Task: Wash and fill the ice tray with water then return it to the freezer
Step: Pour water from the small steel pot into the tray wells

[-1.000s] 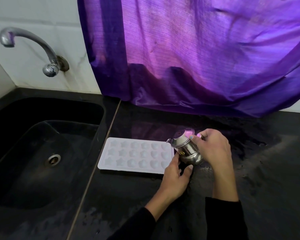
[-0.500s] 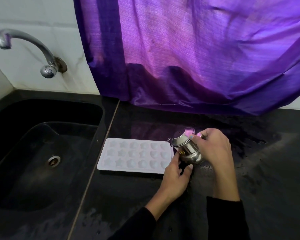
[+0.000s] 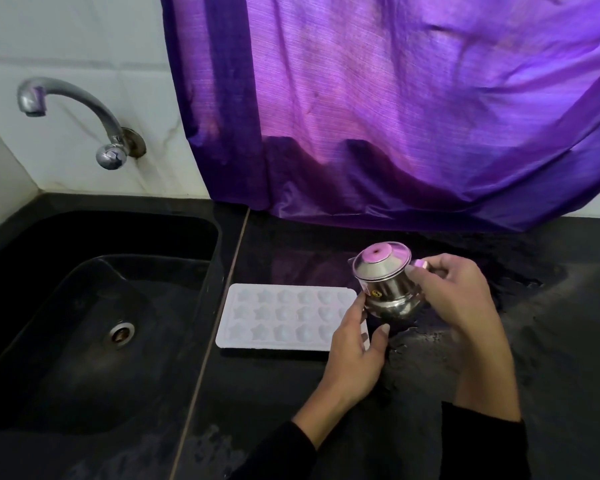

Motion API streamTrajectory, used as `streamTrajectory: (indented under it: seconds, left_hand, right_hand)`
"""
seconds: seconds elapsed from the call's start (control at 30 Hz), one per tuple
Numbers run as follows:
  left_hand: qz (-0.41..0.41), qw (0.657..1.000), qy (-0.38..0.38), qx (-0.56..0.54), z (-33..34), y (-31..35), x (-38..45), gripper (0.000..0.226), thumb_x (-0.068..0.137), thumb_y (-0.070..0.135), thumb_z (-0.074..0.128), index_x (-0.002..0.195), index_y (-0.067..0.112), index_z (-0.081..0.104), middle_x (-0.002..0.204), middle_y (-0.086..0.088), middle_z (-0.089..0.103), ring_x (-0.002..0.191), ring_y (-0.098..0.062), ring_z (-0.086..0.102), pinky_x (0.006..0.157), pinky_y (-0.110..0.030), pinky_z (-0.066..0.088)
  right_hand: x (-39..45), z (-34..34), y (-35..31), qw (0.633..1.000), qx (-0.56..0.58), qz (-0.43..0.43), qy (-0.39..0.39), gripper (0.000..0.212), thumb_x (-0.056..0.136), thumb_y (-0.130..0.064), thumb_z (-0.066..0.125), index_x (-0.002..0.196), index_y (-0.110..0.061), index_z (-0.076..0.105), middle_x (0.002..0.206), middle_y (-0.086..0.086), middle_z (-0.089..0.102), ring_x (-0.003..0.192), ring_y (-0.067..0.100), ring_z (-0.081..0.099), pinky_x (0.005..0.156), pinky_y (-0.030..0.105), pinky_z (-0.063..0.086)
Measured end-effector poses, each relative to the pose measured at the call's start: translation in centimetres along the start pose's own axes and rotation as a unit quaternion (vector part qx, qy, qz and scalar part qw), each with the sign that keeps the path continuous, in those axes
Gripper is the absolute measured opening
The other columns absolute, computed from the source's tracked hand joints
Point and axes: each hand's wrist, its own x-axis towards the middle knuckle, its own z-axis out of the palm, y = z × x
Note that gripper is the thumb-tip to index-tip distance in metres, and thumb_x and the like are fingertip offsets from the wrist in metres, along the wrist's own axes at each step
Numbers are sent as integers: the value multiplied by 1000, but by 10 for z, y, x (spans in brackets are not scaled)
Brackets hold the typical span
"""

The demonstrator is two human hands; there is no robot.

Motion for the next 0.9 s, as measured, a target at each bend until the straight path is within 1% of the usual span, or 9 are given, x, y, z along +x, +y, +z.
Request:
streamTrajectory:
  seconds: [0.07,0.13,0.2,0.3,0.43,0.53,0.6,0.67,0.9]
  left_hand:
    - [5,1000,-4,1,-6,3,-2,52,96,19,51,135,45,29,122,39,39,115,24,36,103,-15,36]
    - [8,1000,-8,-3,-10,4,-3,55,96,20,51,143,37,28,130,30,39,126,11,35,108,-25,36]
    - [8,1000,-14,0,-14,4,-3,57,96,21,52,146,31,26,137,21,39,131,2,34,110,-29,36]
    - [-2,1000,-26,10,-20,0,-4,59,96,24,52,148,28,26,146,12,39,135,-4,34,110,-33,37]
    - [-13,999,-46,19,-26,-6,-5,60,96,26,51,149,27,24,147,9,40,136,-6,35,109,-30,38]
    - [-14,998,-56,17,-30,-9,-5,58,96,25,51,148,27,26,144,13,41,135,-6,36,109,-31,37]
    - [-15,998,-60,15,-32,-11,-5,57,96,23,51,148,26,27,140,15,42,135,-6,36,109,-29,37]
    - [-20,998,-63,14,-34,-12,-4,57,96,23,51,148,24,27,142,12,42,134,-6,37,108,-27,37]
    - [-29,997,-64,27,-39,-15,-1,57,96,24,51,148,19,28,144,6,43,134,-8,40,109,-29,37]
  right_hand:
    - [-3,3,-1,1000,7,-7,10,7,84,-25,69,79,-22,65,75,1,69,78,22,66,76,42,54]
    - [-5,6,-3,1000,-1,-18,24,8,84,-25,69,78,-22,65,76,0,69,79,23,66,77,41,54]
    - [-8,10,-7,999,-20,-25,32,8,84,-26,69,78,-22,65,75,-1,69,77,21,65,74,37,52]
    - [-11,15,-11,998,-44,-21,32,9,86,-24,67,78,-22,63,74,-2,68,74,18,64,69,33,49]
    - [-15,24,-13,996,-83,-8,34,7,86,-25,67,81,-22,64,74,-3,67,75,18,64,72,37,52]
    - [-17,30,-15,994,-102,9,40,7,85,-29,68,84,-23,66,76,-2,68,79,22,64,77,42,53]
    - [-18,33,-17,993,-111,17,42,8,85,-30,68,83,-23,66,76,-2,68,79,22,64,78,41,53]
    - [-19,35,-18,992,-118,24,43,7,85,-30,68,83,-23,66,76,-2,68,78,21,64,78,40,52]
    - [-20,43,-22,988,-138,36,51,6,86,-30,68,83,-26,64,84,0,69,85,23,63,77,35,48]
